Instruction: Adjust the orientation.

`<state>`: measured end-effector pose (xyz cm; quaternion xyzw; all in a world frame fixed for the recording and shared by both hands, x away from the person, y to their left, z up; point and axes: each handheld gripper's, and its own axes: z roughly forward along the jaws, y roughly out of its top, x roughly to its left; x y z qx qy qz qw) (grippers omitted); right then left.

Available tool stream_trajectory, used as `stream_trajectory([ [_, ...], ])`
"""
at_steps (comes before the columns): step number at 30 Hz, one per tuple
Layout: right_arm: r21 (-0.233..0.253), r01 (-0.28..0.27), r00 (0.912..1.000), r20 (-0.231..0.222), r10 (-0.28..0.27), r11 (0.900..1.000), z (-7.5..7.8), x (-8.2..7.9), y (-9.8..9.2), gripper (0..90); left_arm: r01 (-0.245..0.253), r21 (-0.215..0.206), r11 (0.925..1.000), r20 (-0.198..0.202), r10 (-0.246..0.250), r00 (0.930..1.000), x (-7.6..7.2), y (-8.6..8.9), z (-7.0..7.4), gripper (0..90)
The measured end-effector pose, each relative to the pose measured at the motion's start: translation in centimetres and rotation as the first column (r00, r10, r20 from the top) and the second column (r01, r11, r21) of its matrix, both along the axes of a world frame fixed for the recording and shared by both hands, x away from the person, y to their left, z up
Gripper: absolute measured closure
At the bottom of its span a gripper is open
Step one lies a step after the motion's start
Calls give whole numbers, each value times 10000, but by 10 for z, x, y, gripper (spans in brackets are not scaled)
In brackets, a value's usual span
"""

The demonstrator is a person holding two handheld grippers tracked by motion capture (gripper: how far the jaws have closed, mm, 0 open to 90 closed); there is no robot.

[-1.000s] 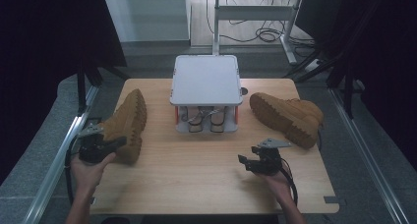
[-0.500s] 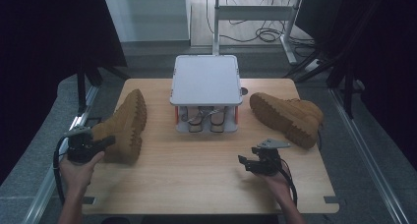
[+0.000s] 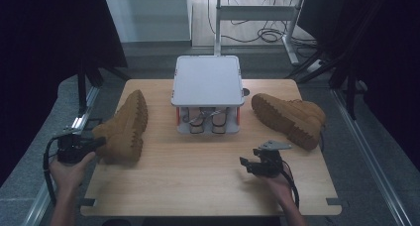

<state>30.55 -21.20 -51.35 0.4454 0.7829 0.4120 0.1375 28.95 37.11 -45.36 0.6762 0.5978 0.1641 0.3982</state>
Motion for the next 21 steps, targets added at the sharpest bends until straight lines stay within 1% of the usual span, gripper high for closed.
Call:
stream_trajectory([
  [4,-7,-3,10000,-7,3,10000,0,0,0,323,-369,-83,9993,-120,368,9993,1,13,-7,886],
  [7,-9,-15,10000,-22,15,10000,-1,0,0,323,-567,-64,9984,-261,565,9981,2,21,-13,886],
  [9,-27,-16,10000,-43,16,10000,-2,1,0,323,-709,-126,9974,-387,704,9968,4,26,-17,887],
  [10,-29,-19,10000,-49,19,10000,-2,1,1,323,-711,-89,9974,-423,706,9966,5,28,-20,887],
  [11,-42,-21,10000,-44,21,10000,-2,1,1,323,-733,-130,9972,-440,726,9964,6,31,-22,888],
  [13,-68,-19,10000,-58,19,10000,-3,1,1,322,-809,-362,9961,-414,794,9960,6,35,-23,893],
  [16,-96,-2,10000,-91,1,10000,-3,1,1,322,-1019,-301,9943,-292,1010,9945,5,41,-22,892],
  [18,-86,-2,10000,-89,1,10000,-3,1,1,322,-1166,-363,9925,-266,1157,9929,5,46,-22,892],
  [21,-109,1,9999,-111,-2,9999,-4,1,1,321,-1243,-363,9916,-478,1225,9913,7,51,-29,891],
])
